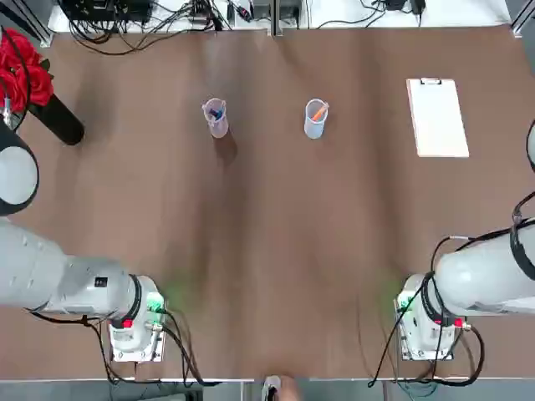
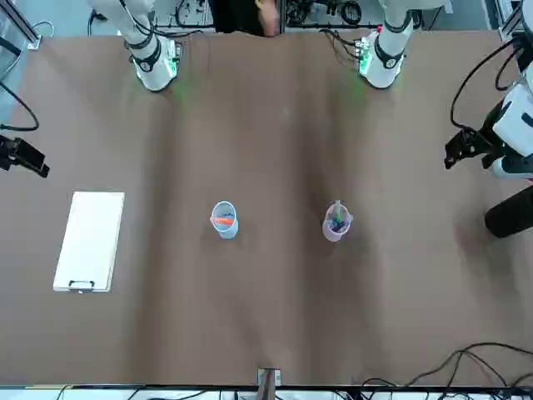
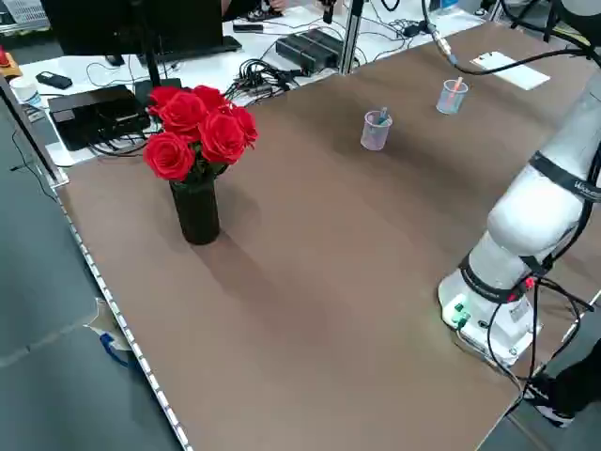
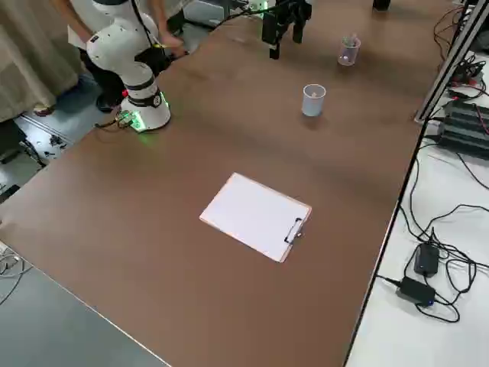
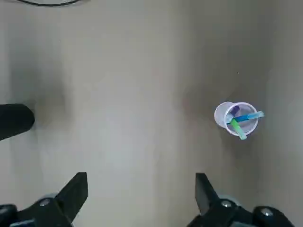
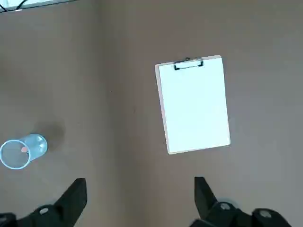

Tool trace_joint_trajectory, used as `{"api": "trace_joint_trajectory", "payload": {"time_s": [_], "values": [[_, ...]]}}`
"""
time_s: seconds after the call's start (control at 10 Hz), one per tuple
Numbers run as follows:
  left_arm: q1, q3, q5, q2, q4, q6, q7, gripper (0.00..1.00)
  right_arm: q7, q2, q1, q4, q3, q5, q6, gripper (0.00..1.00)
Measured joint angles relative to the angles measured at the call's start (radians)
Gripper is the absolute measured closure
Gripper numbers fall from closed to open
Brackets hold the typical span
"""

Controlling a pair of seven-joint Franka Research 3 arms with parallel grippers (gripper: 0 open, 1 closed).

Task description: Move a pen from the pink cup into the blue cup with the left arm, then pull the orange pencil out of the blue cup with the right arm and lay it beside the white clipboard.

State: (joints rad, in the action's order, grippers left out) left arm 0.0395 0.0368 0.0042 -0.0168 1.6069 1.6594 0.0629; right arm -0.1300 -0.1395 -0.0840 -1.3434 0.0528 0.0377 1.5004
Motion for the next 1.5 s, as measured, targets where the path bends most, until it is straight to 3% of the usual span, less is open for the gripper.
{"api": "trace_joint_trajectory", "payload": {"time_s": [0.6, 0.8, 1.1, 1.5], "values": [[0.018, -0.003, -0.025, -0.004, 0.001, -0.003, 0.029, 0.0, 0.021, 0.0, 0.006, -0.001, 0.007, 0.0, 0.015, 0.0], [0.049, 0.019, -0.034, -0.049, 0.005, 0.008, 0.102, 0.0, 0.044, 0.0, 0.007, -0.002, 0.008, 0.0, 0.002, 0.0], [0.061, 0.191, 0.069, -0.186, 0.006, 0.098, 0.36, 0.0, 0.057, -0.001, 0.007, -0.004, 0.008, 0.0, -0.006, 0.0], [0.094, 0.34, 0.213, -0.356, 0.008, 0.172, 0.556, 0.0, 0.059, -0.001, 0.007, -0.004, 0.008, 0.0, -0.007, 0.0]]}}
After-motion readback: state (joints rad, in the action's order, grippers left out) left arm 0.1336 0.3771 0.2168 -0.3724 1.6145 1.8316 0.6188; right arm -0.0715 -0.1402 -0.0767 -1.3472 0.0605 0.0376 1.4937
